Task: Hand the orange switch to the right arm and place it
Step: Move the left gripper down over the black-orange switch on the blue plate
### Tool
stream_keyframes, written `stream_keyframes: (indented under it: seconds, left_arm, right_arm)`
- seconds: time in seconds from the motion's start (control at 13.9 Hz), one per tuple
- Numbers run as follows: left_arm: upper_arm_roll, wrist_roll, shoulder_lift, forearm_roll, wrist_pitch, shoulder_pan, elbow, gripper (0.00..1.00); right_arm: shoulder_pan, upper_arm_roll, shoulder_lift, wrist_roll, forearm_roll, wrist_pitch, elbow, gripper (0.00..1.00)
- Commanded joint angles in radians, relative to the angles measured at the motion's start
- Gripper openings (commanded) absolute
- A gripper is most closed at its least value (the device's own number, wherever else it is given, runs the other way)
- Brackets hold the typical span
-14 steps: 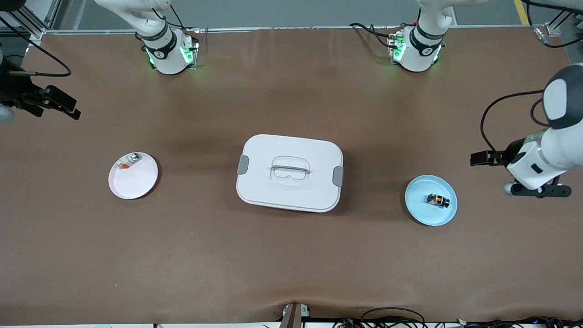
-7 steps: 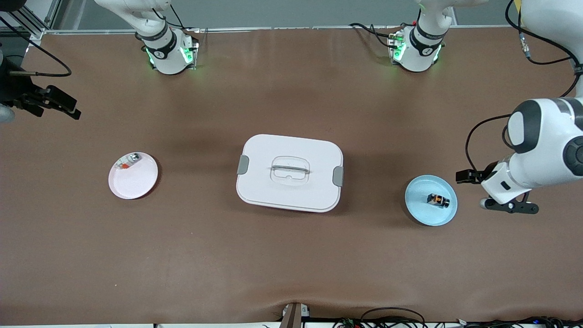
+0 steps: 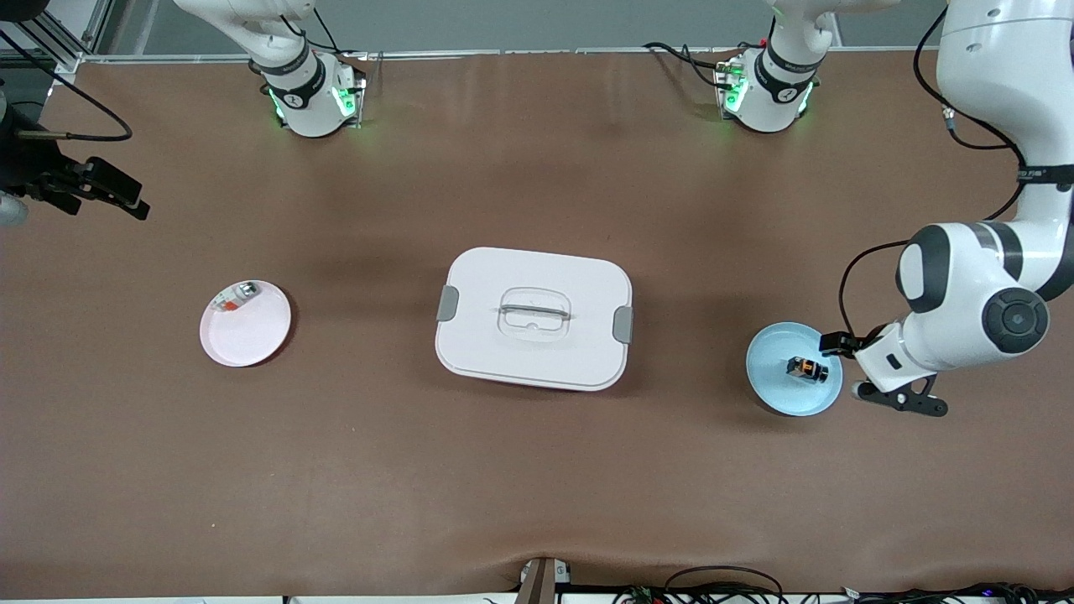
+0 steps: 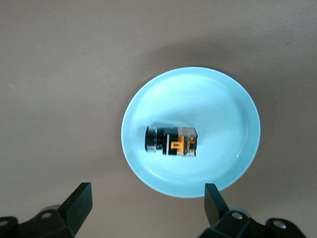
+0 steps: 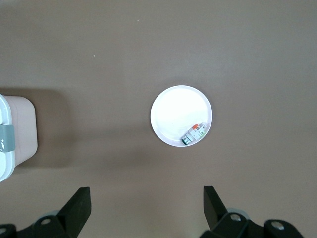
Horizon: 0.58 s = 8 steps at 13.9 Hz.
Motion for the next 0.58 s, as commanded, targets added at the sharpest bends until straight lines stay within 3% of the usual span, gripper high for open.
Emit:
stream_keyframes:
  seconds: [0.0,0.5]
  left_arm:
    - [-0.002,0.021,0.030,0.012,0.034,-0.001,0.002,1.00]
    - [-0.019,0.019,0.081,0.003,0.128,-0.004,-0.033,1.00]
  right_arm:
    - [-0.008,0.002,-0.028,0.004,0.014,-0.002,-0.024,1.00]
    - [-0.008,0.002,-0.028,0.005,0.014,-0.005,-0.024,1.00]
